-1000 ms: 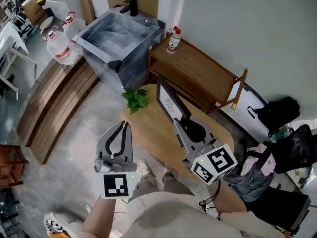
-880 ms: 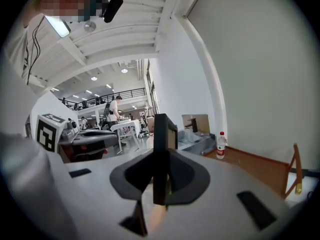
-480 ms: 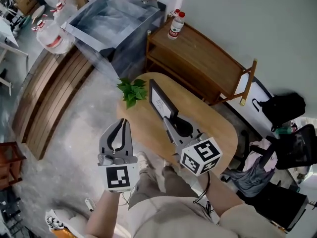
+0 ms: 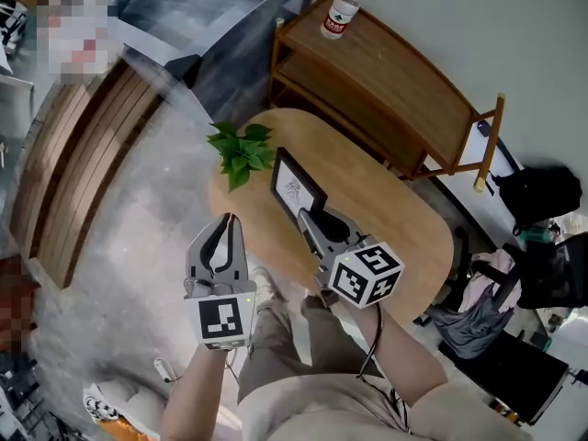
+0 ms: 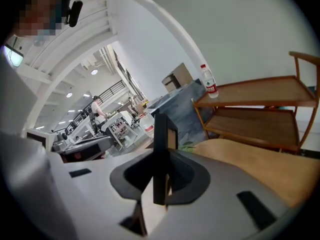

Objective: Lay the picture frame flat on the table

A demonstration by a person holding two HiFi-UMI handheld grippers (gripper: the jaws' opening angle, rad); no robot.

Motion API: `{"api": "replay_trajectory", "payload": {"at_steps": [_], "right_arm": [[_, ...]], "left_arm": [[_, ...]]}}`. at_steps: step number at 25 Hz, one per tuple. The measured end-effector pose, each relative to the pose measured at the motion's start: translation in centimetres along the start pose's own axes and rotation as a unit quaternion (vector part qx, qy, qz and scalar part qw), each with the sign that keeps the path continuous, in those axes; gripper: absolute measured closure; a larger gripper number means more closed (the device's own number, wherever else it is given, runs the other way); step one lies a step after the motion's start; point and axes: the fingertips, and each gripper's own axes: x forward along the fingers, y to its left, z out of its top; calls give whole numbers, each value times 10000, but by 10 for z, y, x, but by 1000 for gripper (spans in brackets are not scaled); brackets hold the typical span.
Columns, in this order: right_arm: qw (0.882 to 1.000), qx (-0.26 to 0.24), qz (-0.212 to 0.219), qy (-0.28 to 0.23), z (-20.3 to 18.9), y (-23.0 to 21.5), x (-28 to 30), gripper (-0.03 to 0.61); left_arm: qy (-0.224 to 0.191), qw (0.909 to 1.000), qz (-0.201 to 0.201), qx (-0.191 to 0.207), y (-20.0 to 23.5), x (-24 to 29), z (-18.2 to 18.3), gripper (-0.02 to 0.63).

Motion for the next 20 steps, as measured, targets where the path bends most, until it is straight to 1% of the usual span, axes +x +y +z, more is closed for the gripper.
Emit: {"api": "replay_trajectory", "payload": {"at_steps": [3,10,14,17,20], "right_arm": [[9995,234,-81,217,-30,-19,22,532],[9919,1082,-202,641,-95,-62,61,532],[9874,1270,-247,911,-130,-81,80,532],[9839,1470,-253,982,-148,-91,89,532],[9814,1523,-337,1116,-171,-103,98,532]], "left_arm": [[216,9997,-68,-101,0,16,-35,598],[640,9975,-289,-83,-12,56,-107,598],[815,9960,-322,-168,-16,76,-142,599],[920,9950,-334,-200,-18,84,-162,598],[1047,9936,-352,-245,-20,90,-183,598]]}}
